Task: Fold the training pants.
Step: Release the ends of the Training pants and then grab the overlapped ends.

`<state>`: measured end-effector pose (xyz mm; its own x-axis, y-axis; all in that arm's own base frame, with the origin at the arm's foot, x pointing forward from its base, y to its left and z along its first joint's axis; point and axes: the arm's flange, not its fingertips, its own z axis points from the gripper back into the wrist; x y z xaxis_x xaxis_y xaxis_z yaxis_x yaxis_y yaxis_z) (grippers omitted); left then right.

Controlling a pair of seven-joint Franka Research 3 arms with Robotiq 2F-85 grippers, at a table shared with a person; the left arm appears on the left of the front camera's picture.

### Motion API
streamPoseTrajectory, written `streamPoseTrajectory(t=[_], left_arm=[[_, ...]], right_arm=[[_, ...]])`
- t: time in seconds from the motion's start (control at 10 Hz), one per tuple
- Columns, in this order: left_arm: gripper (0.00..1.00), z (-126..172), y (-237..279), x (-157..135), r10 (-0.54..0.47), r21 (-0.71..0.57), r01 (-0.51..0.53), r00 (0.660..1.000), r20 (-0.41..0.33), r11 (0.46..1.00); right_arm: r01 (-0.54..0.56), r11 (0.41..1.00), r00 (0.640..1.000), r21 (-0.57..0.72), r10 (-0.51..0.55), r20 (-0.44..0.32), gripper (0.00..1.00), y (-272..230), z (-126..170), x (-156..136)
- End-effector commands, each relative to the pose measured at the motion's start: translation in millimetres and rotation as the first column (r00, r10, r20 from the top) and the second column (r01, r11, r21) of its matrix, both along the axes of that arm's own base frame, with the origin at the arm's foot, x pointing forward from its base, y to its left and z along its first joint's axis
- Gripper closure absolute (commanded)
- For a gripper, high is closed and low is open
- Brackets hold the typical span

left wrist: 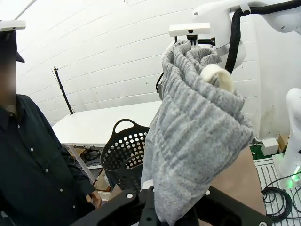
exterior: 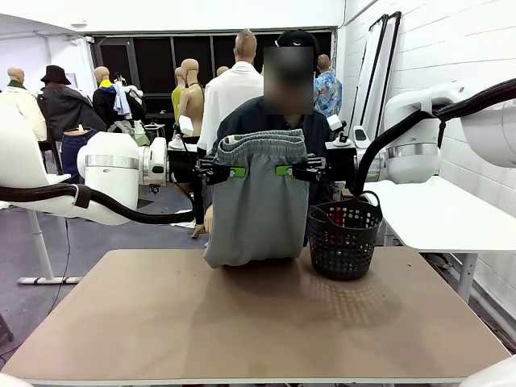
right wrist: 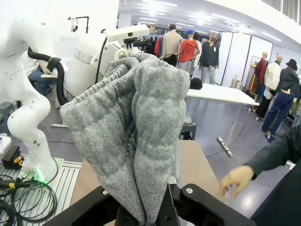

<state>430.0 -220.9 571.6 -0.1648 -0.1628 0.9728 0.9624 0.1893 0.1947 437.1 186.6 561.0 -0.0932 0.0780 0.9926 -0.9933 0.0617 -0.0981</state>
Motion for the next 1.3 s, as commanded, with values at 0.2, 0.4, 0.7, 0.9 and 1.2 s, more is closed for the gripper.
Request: streamPoseTrajectory(t=[0.2, 0.4, 0.7, 0.9, 1.2], left_arm=[[1.0, 2.2, 0.5, -0.7, 0.008, -0.016, -0.008, 1.0, -0.005, 1.0], [1.0, 2.2, 0.5, -0.7, 0.008, -0.016, -0.008, 1.0, -0.005, 1.0], [1.0, 2.2, 0.5, -0.7, 0.008, -0.016, -0.008, 1.0, -0.005, 1.0], [1.0, 2.2, 0.5, -0.7, 0.008, -0.016, -0.008, 1.0, -0.005, 1.0], [1.0, 2.2, 0.5, -0.7, 0.008, -0.016, -0.008, 1.0, -0.005, 1.0]], right_arm=[[-0.001, 1.0, 1.0, 0.005, 0.001, 0.01, 1.0, 0.6, 1.7, -1.3], [-0.001, 1.0, 1.0, 0.005, 0.001, 0.01, 1.0, 0.6, 1.7, -1.3], [-0.001, 1.0, 1.0, 0.005, 0.001, 0.01, 1.0, 0.6, 1.7, -1.3], [-0.001, 1.0, 1.0, 0.005, 0.001, 0.01, 1.0, 0.6, 1.7, -1.3], [-0.001, 1.0, 1.0, 0.005, 0.001, 0.01, 1.0, 0.6, 1.7, -1.3]])
